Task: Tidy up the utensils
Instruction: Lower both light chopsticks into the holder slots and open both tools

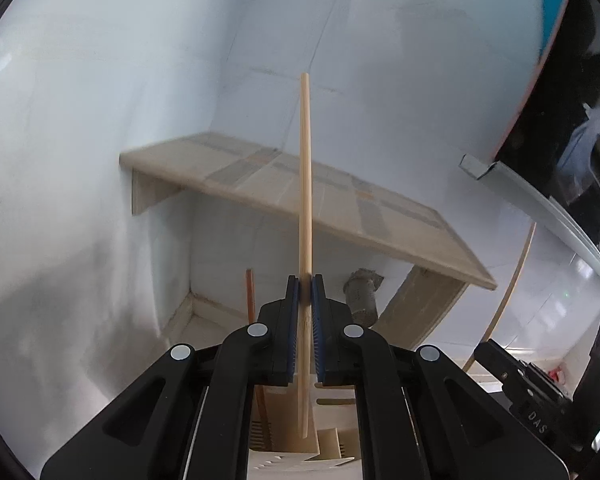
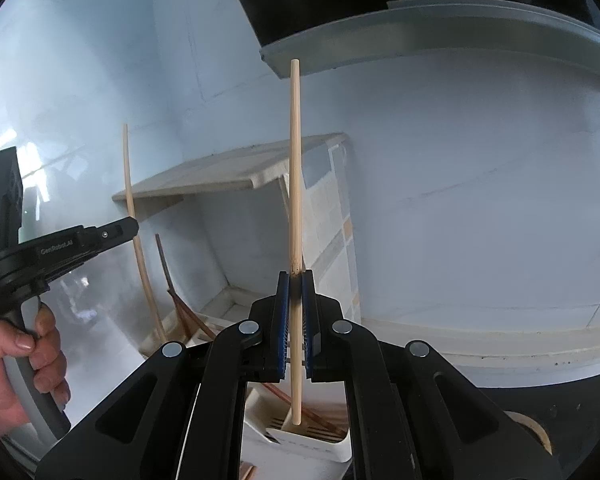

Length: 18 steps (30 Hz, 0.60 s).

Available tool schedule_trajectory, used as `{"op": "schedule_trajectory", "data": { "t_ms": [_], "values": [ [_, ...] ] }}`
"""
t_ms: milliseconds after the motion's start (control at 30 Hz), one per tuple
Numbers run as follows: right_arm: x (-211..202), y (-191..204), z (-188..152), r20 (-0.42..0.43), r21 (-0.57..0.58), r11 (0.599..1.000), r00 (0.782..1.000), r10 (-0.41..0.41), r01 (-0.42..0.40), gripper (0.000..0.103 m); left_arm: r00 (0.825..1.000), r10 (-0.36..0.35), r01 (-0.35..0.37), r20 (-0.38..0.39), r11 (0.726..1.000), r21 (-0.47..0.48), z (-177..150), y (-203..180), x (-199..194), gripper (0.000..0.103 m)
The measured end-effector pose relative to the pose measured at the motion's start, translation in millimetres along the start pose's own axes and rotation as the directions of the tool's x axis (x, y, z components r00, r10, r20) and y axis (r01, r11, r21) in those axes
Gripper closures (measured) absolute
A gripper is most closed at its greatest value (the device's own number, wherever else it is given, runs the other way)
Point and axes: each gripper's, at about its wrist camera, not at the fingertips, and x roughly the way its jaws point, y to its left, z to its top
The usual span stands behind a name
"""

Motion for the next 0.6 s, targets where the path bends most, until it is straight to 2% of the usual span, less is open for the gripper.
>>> {"op": "schedule_trajectory", "data": {
  "t_ms": [167, 433, 600],
  "values": [
    [5, 1, -11, 0.002, -0.029, 0.999, 1.000, -0.021, 0.021, 0.096, 1.000, 0.007, -0.009, 0.029, 0.999, 0.048, -12, -4, 1, 0.097],
    [10, 0, -17, -0.013, -0.042, 0.999, 1.000, -0.018, 0.018, 0.096, 0.999, 0.037, -0.037, 0.007, 0.998, 0.049, -27, 0, 12, 0.097],
    [11, -1, -19, -0.046, -0.054, 0.999, 0.999, -0.011, 0.008, 0.096, 0.999, 0.027, -0.026, -0.021, 0.999, 0.035, -31, -1, 15, 0.097]
  ]
}}
